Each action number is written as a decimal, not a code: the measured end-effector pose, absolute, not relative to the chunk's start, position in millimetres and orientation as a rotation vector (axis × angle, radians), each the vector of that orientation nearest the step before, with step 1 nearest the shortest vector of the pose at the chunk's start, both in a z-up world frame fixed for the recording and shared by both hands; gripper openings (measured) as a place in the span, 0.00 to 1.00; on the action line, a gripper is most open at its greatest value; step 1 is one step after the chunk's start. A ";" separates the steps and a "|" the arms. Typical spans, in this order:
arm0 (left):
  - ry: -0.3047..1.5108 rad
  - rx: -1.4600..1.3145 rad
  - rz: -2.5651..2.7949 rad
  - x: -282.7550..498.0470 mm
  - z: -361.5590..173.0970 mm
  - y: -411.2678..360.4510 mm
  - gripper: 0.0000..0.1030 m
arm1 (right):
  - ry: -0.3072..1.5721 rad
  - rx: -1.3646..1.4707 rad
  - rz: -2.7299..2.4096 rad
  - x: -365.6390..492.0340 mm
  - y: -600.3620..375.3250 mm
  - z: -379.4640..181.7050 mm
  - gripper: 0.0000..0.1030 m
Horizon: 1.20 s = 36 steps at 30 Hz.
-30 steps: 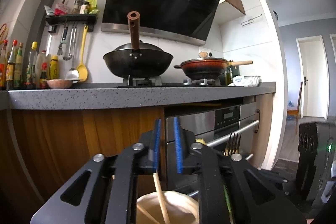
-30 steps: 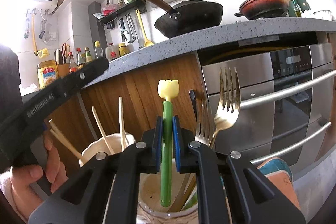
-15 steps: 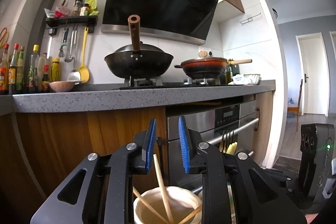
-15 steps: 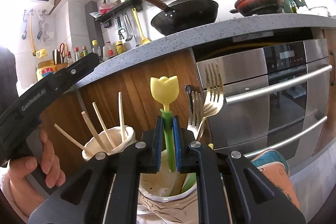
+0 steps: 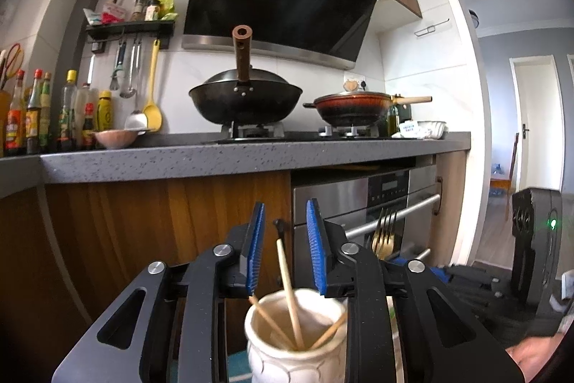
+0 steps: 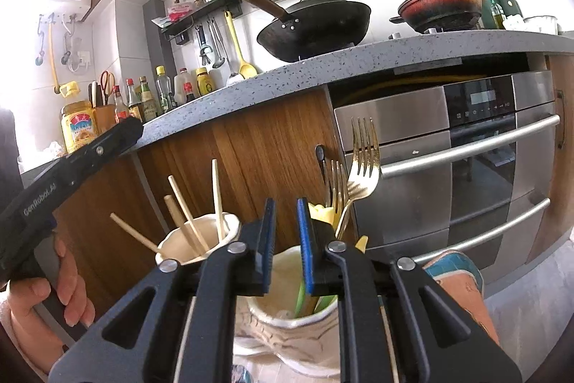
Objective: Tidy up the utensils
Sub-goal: 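Move both open tools back over the last utensils on the placemat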
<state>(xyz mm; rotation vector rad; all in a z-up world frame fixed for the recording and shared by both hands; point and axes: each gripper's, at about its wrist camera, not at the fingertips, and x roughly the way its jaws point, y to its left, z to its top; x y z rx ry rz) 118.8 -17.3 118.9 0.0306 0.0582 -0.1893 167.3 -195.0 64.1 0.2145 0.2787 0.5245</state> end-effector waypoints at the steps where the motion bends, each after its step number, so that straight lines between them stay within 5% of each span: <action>1: 0.068 0.029 -0.184 113.9 118.4 -14.9 0.29 | 0.281 0.213 0.523 163.4 -195.9 65.5 0.27; 5: 0.124 0.003 -0.169 102.4 115.3 -6.0 0.44 | 0.292 0.196 0.506 143.9 -200.8 70.7 0.42; 10: 0.182 -0.012 -0.148 80.3 102.8 2.4 0.70 | 0.336 0.209 0.501 123.6 -209.9 68.8 0.78; 16: 0.298 -0.033 -0.130 58.9 74.8 10.5 0.83 | 0.397 0.176 0.499 101.2 -211.4 55.3 0.94; 36: 0.587 -0.077 -0.034 50.8 -16.5 30.3 0.93 | 0.634 0.044 0.441 98.2 -187.2 -18.8 0.95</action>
